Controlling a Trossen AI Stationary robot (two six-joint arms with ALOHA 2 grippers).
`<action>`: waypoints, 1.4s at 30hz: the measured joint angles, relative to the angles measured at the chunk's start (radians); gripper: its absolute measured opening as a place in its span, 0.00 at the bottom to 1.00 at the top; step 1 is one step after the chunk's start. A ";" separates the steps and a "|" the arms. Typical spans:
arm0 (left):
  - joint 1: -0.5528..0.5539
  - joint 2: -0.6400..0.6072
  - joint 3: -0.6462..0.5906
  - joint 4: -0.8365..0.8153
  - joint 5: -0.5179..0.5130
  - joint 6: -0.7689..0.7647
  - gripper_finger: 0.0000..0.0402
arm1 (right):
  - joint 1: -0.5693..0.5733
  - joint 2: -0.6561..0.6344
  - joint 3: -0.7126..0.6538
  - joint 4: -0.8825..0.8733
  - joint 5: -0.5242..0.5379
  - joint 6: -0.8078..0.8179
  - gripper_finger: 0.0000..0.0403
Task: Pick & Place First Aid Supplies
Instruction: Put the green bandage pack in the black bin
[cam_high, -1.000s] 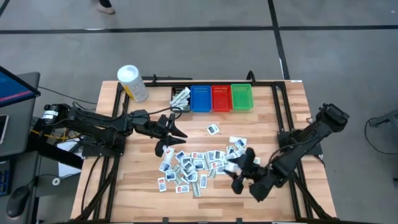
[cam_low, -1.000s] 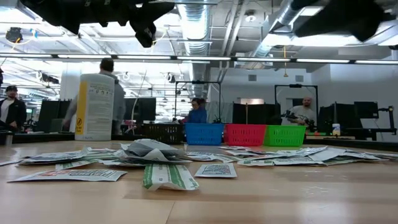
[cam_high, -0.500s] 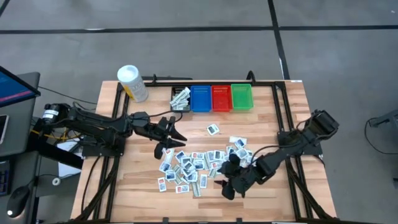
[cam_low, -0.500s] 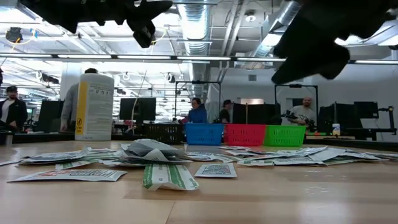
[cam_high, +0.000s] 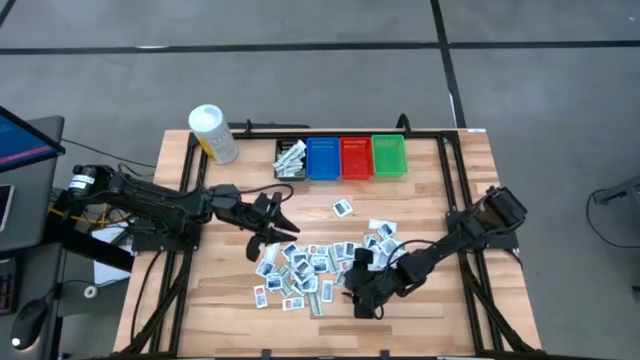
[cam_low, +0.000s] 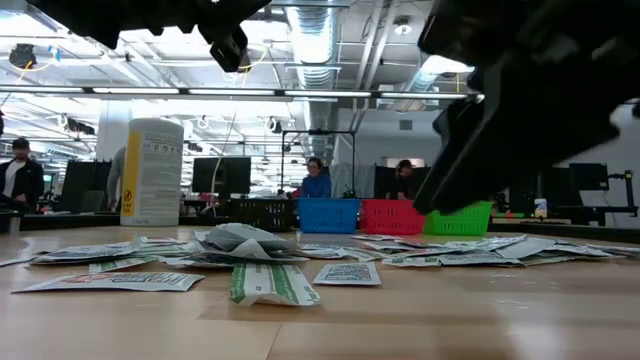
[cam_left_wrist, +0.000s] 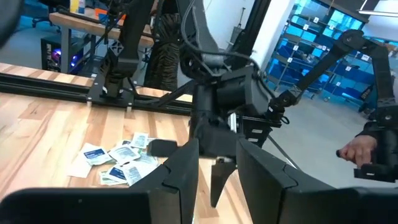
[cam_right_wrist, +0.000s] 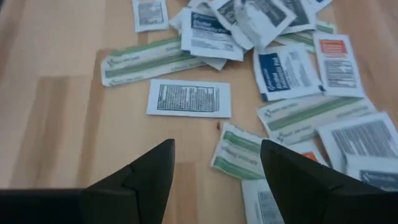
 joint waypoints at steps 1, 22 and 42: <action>-0.003 0.000 0.000 -0.001 0.000 0.000 0.27 | -0.003 0.014 0.000 0.008 0.000 -0.017 0.58; -0.018 0.000 0.000 -0.018 0.000 -0.022 0.27 | -0.033 0.117 0.005 0.033 0.004 -0.028 0.33; -0.019 0.000 0.000 -0.018 0.000 -0.023 0.27 | -0.037 0.084 -0.004 0.073 -0.013 0.137 0.01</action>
